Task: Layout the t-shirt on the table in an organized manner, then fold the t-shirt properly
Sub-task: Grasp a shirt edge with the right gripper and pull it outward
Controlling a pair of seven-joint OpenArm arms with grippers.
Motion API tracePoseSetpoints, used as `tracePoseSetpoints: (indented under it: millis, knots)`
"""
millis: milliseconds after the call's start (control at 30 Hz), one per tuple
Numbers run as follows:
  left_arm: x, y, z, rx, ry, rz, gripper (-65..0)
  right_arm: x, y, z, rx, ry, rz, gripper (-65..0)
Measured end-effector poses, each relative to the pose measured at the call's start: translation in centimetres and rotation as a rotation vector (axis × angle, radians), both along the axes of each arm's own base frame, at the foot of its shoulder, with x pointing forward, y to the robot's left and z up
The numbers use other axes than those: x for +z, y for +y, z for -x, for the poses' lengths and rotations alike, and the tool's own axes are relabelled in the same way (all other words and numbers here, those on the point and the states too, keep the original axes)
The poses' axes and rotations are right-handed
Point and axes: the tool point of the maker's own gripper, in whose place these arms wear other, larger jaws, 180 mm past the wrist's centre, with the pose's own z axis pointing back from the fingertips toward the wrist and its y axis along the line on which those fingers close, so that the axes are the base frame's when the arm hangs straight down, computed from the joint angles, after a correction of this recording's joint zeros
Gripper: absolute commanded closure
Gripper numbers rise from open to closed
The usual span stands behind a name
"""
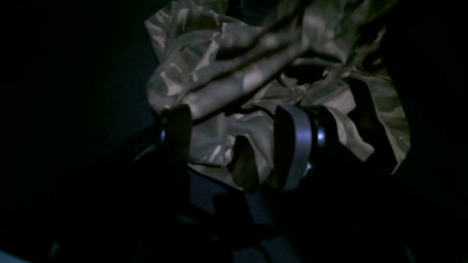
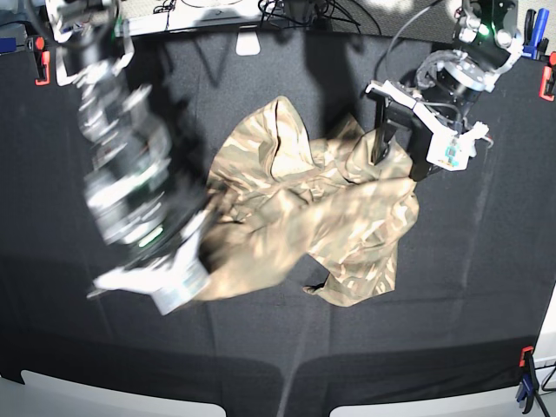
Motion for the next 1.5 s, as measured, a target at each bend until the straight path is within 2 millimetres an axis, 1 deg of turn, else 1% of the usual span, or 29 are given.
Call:
tracePoseSetpoints:
  millis: [100, 200, 300, 400, 500, 567, 600, 700, 767, 833, 933, 1000, 1100, 1133, 1167, 1233, 1267, 1333, 1367, 1433, 1500]
  knots:
    - [0.0, 0.0, 0.0, 0.000, 0.000, 0.000, -33.5, 2.2, -3.8, -0.7, -0.103, -0.043, -0.067, 0.0]
    - [0.0, 0.0, 0.0, 0.000, 0.000, 0.000, -33.5, 4.0, -7.4, -0.7, -0.176, -0.081, -0.103, 0.0]
    - [0.0, 0.0, 0.0, 0.000, 0.000, 0.000, -33.5, 5.1, -11.1, -0.1, -0.241, -0.088, -0.074, 0.0]
    - [0.0, 0.0, 0.0, 0.000, 0.000, 0.000, -33.5, 6.7, -14.4, 0.5, -0.296, -0.102, -0.021, 0.0]
    - [0.0, 0.0, 0.0, 0.000, 0.000, 0.000, -33.5, 8.0, -16.9, 1.0, -0.337, -0.105, 0.033, 0.0]
    - [0.0, 0.0, 0.0, 0.000, 0.000, 0.000, -33.5, 8.4, -17.9, 1.3, -0.352, -0.089, 0.022, 0.0]
    - [0.0, 0.0, 0.0, 0.000, 0.000, 0.000, -33.5, 8.3, -18.0, 1.4, -0.349, -0.072, -0.005, 0.0]
    - [0.0, 0.0, 0.0, 0.000, -0.001, 0.000, -33.5, 7.5, -17.1, 1.4, -0.324, -0.033, -0.104, 0.0]
    - [0.0, 0.0, 0.0, 0.000, -0.001, 0.000, -33.5, 6.8, -15.8, 1.3, -0.271, 0.004, -0.138, 0.0]
    - [0.0, 0.0, 0.0, 0.000, -0.001, 0.000, -33.5, 5.9, -13.1, 1.2, -0.135, 0.059, -0.157, 0.0]
    - [0.0, 0.0, 0.0, 0.000, -0.001, 0.001, -33.5, 4.2, -8.4, 1.7, 0.085, 0.148, -0.157, 0.0]
    - [0.0, 0.0, 0.0, 0.000, -0.001, 0.000, -33.5, 3.3, -6.1, 2.0, 0.173, 0.180, -0.165, 0.0]
    - [0.0, 0.0, 0.0, 0.000, -0.001, 0.000, -33.5, 1.5, -3.2, 2.4, 0.258, 0.237, -0.143, 0.0]
    - [0.0, 0.0, 0.0, 0.000, -0.001, 0.001, -33.5, 0.7, -2.1, 2.7, 0.287, 0.262, -0.136, -1.2]
    - [0.0, 0.0, 0.0, 0.000, -0.001, 0.001, -33.5, -0.2, -1.1, 3.1, 0.316, 0.289, -0.128, -7.2]
    - [0.0, 0.0, 0.0, 0.000, -0.001, 0.001, -33.5, -1.9, 0.7, 3.9, 0.367, 0.335, -0.094, -17.4]
    - [0.0, 0.0, 0.0, 0.000, -0.001, 0.001, -33.5, -2.5, 1.6, 4.1, 0.396, 0.338, -0.060, -19.9]
    - [0.0, 0.0, 0.0, 0.000, -0.001, 0.000, -33.5, -3.7, 2.9, 4.5, 0.446, 0.337, 0.018, -20.2]
    - [0.0, 0.0, 0.0, 0.000, -0.001, 0.000, -33.5, -4.2, 3.2, 4.6, 0.464, 0.330, 0.077, -20.2]
    - [0.0, 0.0, 0.0, 0.000, -0.001, 0.000, -33.5, -5.1, 3.7, 4.8, 0.497, 0.315, 0.188, -20.2]
    - [0.0, 0.0, 0.0, 0.000, -0.001, 0.001, -33.5, -5.6, 3.7, 4.8, 0.516, 0.299, 0.292, -20.2]
